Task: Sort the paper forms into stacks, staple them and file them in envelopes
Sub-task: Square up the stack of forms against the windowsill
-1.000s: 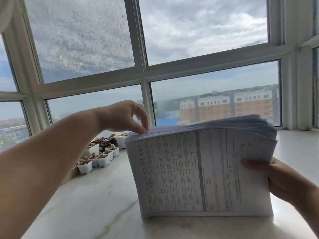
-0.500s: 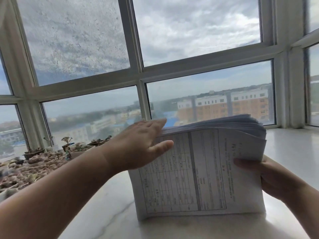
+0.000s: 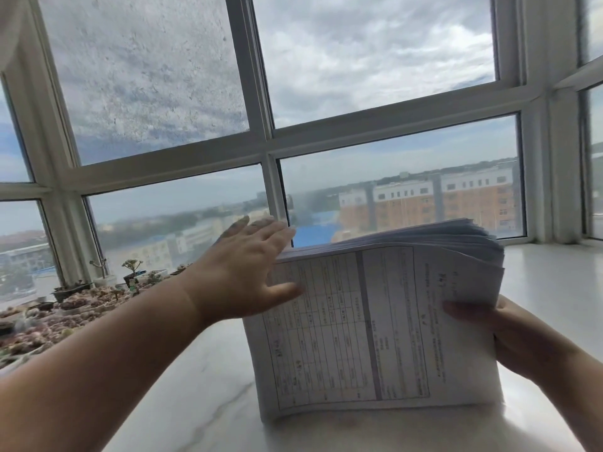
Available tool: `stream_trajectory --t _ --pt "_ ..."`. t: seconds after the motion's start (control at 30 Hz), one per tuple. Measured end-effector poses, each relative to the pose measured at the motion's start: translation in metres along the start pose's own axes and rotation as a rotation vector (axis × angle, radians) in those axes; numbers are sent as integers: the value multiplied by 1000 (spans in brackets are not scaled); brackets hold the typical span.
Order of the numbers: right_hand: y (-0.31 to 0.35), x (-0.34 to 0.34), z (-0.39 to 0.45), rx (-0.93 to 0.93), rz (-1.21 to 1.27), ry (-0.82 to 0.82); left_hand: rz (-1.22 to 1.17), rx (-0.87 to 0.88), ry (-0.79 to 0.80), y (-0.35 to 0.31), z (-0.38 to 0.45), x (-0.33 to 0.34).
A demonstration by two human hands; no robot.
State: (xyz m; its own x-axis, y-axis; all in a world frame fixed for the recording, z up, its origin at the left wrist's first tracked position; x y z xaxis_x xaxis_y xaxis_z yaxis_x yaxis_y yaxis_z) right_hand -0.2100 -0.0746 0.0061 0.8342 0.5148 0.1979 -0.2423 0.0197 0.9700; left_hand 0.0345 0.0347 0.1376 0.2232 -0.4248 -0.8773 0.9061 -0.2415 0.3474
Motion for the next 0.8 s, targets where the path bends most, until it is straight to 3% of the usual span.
stream_trajectory --t 0.1,0.17,0.2,0.27,0.33,0.4,0.47,0.57,0.7,0.8 --pt "-1 1 1 4 -8 8 -13 -42 13 12 -5 3" --pt "-2 0 2 4 0 10 -64 -87 -132 30 -12 1" --pt "-2 0 2 6 2 17 -233 -155 -224 43 -20 8" --pt "-2 1 2 7 -1 28 -869 -343 -357 64 -39 45" --pt "-2 0 2 7 -3 27 -1461 -373 -293 47 -48 102" --pt "-4 -1 1 11 9 18 -1663 -358 -152 13 -54 145" --pt "-8 -4 1 21 -11 -9 -1751 -486 -166 -3 -59 177" --pt "-12 -5 1 17 -63 -72 -1694 -625 -402 6 -58 188" --pt "3 -3 2 -77 -48 -113 -1549 -587 -635 24 -53 153" --pt "15 -4 1 -145 -35 -101 -1497 -501 -616 20 -49 139"
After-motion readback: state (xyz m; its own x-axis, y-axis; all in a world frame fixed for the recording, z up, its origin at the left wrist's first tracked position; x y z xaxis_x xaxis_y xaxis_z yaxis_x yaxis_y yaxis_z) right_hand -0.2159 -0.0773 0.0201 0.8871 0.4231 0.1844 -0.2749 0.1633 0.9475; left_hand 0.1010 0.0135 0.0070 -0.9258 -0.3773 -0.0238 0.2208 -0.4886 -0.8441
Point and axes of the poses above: each hand's wrist, its own z-axis towards the middle knuckle, its own x-axis out of the palm, y = z × x, the point moved 9 cm from there along z, towards the middle knuckle, and after that the axes turned 8 degrees about x, right-handed, at the moved point
